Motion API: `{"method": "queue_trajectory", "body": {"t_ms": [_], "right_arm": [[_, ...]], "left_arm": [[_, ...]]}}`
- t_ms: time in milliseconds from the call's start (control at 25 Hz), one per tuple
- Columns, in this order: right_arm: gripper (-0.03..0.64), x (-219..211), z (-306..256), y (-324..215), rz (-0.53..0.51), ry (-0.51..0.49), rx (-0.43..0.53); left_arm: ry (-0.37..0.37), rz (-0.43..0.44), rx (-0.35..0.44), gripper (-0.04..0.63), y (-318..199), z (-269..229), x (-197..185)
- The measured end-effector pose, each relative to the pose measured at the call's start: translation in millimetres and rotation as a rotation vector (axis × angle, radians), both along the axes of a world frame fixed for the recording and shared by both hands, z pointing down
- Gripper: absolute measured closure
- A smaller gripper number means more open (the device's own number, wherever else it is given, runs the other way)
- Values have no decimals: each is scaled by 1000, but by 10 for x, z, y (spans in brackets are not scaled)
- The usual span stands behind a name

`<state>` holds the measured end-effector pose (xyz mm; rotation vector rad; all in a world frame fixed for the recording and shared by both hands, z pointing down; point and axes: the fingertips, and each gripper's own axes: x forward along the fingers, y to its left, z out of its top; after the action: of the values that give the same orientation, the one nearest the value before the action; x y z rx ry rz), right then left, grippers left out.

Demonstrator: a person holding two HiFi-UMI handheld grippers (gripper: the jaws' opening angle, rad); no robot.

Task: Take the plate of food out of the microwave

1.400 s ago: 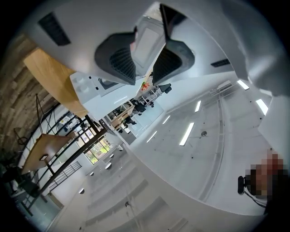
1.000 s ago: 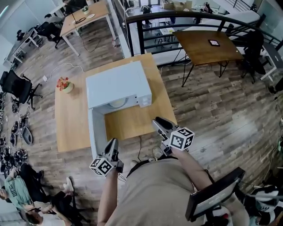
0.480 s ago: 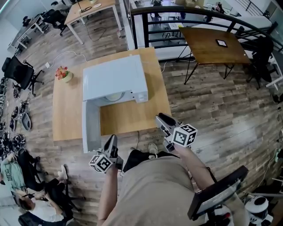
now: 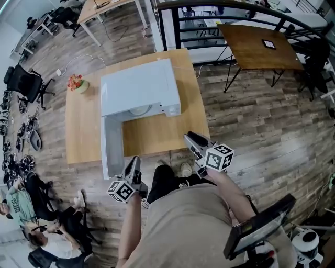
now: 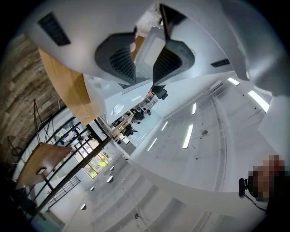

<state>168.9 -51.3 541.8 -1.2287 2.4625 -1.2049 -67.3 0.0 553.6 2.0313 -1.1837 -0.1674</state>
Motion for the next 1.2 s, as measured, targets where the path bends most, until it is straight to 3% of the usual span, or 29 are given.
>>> {"method": "queue_trajectory", "body": {"t_ms": [320, 720, 1200], "right_arm": [[509, -498, 190, -302, 0, 36, -75], [509, -1238, 566, -928, 42, 161, -207], [508, -1730, 1140, -1422, 181, 221, -288]], "left_arm": [[-5, 68, -46, 589, -337, 232, -258], [41, 192, -5, 589, -1104, 135, -536], [-17, 250, -18, 588, -1538, 406, -800]]}}
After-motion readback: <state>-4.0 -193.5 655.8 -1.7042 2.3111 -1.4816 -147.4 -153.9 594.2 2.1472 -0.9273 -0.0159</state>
